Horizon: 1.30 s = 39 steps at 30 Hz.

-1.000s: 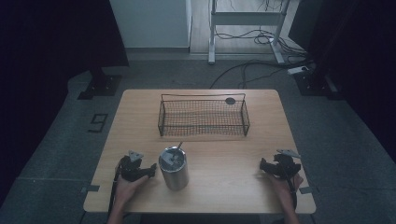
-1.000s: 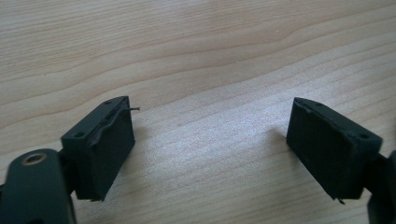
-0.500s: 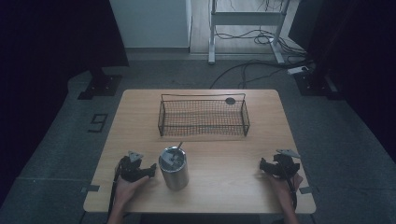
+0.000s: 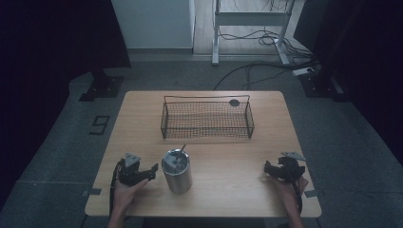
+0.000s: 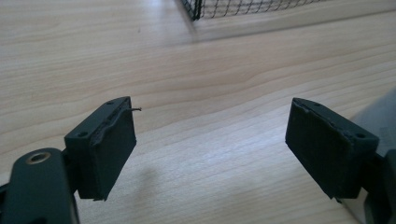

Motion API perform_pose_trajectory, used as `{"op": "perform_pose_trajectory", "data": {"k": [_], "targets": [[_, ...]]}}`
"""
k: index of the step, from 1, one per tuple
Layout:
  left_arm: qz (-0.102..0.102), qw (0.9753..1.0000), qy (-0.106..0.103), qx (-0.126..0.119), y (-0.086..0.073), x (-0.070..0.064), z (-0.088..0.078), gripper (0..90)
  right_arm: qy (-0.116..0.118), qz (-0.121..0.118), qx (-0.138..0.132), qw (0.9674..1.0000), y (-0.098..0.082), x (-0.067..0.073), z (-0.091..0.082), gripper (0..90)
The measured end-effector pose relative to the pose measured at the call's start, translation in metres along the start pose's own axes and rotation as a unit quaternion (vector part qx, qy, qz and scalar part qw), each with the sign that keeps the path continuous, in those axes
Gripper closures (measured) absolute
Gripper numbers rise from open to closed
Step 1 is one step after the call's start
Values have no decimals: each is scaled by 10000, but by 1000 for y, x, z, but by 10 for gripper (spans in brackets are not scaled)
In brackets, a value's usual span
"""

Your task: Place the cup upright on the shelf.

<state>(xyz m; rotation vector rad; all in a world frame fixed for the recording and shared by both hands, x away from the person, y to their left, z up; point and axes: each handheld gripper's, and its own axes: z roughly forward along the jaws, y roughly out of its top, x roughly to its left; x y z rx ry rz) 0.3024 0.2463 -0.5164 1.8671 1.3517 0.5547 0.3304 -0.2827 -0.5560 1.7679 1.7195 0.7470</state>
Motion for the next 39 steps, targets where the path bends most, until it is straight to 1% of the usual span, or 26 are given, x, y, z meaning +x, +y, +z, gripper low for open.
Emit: {"op": "perform_pose_trajectory", "data": {"k": [5, 8, 11, 14, 17, 18, 25, 29, 32, 34, 36, 38, 39], "targets": [[-47, 9998, -138, -121, 2, -2, -8, 159, -1, 1, 0, 10000, 0, 0, 0, 51], [-138, 9993, -285, -196, 4, -2, -14, 154, 1, 0, 0, 10000, 0, 0, 0, 52], [-132, 9990, -358, -250, 5, -3, -20, 154, 6, -1, -2, 10000, 0, 0, 0, 53], [-124, 9982, -509, -291, 6, -5, -25, 152, 4, 0, -4, 10000, 0, 0, 0, 55], [-63, 9981, -531, -298, 5, -9, -29, 152, 5, 2, -5, 10000, 0, 0, 0, 56], [-57, 9976, -616, -314, 5, -10, -32, 152, 6, 7, -5, 10000, 0, 0, 0, 56], [18, 9966, -716, -401, 7, -16, -40, 150, 8, 7, -5, 10000, 0, 0, 0, 57], [67, 9947, -908, -484, 10, -21, -48, 148, 11, 4, -6, 10000, 0, 0, 0, 57], [148, 9928, -1085, -490, 12, -25, -54, 137, 12, 5, -6, 10000, 0, 0, 0, 57], [224, 9924, -1110, -485, 13, -28, -57, 132, 11, 7, -6, 10000, 0, 0, 0, 57], [254, 9930, -1052, -462, 14, -31, -58, 135, 10, 10, -4, 10000, 0, 0, 0, 57], [283, 9925, -1104, -451, 14, -31, -59, 128, 11, 0, -10, 10000, 0, 0, 0, 57], [293, 9918, -1163, -451, 14, -31, -60, 108, 10, 9, -6, 10000, 0, 0, 0, 57]]}}
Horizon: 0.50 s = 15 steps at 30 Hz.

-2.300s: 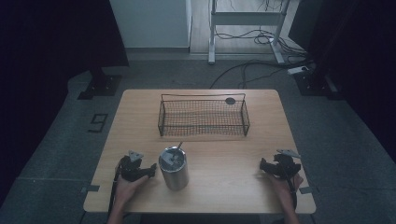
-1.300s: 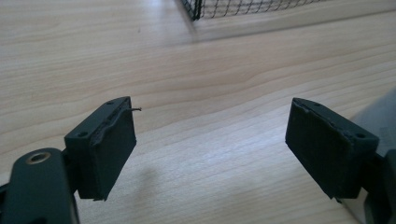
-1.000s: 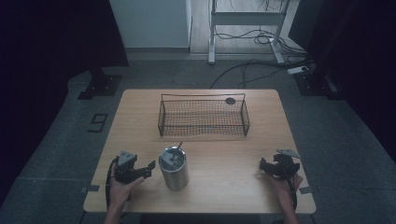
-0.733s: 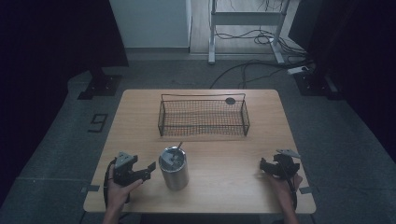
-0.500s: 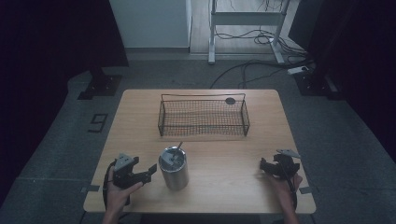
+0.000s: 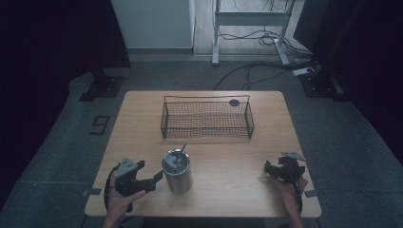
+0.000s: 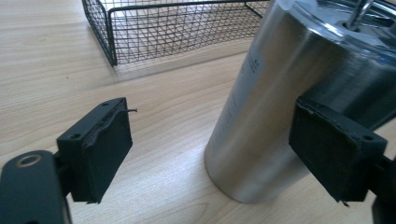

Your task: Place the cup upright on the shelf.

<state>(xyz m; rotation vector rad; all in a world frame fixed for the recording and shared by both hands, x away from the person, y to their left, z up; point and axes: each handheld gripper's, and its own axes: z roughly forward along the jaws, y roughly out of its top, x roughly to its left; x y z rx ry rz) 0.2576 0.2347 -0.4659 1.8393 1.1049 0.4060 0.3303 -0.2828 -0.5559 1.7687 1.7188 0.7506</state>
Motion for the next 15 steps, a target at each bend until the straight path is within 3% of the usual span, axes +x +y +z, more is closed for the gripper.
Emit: {"op": "perform_pose_trajectory", "data": {"k": [9, 15], "targets": [[264, 9991, -338, 51, 3, -13, -5, 52, -1, 1, 1, 10000, 0, 0, 0, 57], [344, 9985, -413, 123, 3, -22, 2, 21, -2, -1, 1, 10000, 0, 0, 0, 57]]}}
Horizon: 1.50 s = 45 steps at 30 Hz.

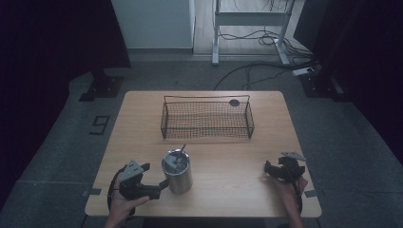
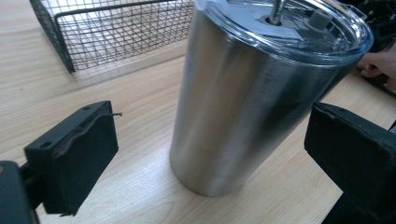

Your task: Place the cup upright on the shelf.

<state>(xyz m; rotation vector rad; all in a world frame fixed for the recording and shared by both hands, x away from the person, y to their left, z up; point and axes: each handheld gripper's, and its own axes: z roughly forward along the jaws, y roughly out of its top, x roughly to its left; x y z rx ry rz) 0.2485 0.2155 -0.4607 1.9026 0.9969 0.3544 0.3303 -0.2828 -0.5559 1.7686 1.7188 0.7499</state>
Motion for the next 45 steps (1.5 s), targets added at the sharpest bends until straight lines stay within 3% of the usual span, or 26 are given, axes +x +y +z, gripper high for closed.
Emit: {"op": "perform_pose_trajectory", "data": {"k": [7, 15, 27, 38, 45], "targets": [[42, 10000, -67, 34, 0, -9, 10, 0, 0, -4, -3, 10000, 0, 0, 0, 57], [85, 9998, 39, 196, 4, -20, 32, 0, -2, -6, -4, 10000, 0, 0, 0, 59], [205, 9992, 120, 324, 12, -27, 50, 0, 18, -26, -10, 10000, 0, 0, 0, 62], [158, 9986, 244, 444, 17, -27, 68, 0, 14, -27, -18, 10000, 0, 0, 0, 64], [196, 9989, 260, 338, 16, -28, 72, 2, 16, -21, -19, 10000, 0, 0, 0, 66]]}}
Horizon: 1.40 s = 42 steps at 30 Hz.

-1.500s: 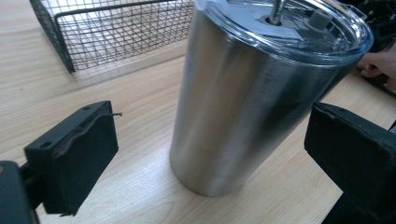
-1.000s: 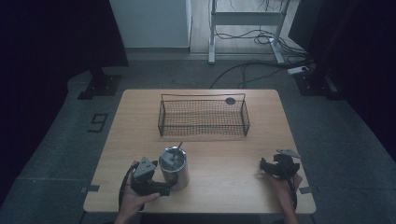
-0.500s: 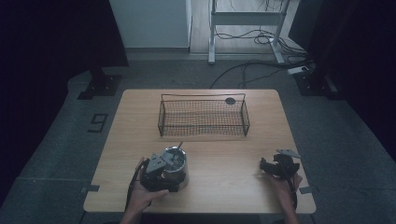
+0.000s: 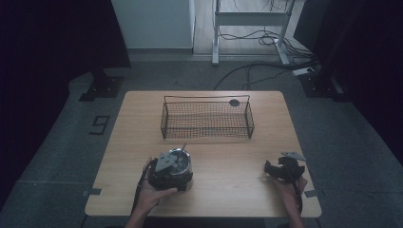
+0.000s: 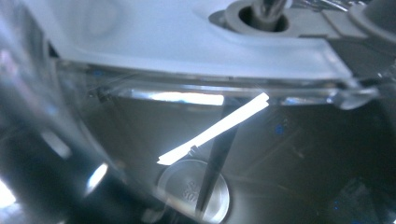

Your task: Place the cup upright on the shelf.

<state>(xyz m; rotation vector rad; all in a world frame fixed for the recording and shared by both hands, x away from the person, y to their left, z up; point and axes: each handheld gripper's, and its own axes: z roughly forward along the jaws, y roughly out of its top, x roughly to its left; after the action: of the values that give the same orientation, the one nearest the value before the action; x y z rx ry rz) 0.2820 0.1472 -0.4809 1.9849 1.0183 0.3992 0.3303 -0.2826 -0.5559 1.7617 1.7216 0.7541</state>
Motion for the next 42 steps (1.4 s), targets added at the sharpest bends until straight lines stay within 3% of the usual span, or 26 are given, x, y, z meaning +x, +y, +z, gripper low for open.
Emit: {"op": "perform_pose_trajectory", "data": {"k": [17, 42], "targets": [[101, 9998, 129, -124, -2, -3, -1, 28, 8, -7, -6, 10000, 0, 0, 0, 70], [19, 9995, -40, -321, -6, -2, -6, 36, 14, -9, -9, 10000, 0, 0, 0, 73]]}}
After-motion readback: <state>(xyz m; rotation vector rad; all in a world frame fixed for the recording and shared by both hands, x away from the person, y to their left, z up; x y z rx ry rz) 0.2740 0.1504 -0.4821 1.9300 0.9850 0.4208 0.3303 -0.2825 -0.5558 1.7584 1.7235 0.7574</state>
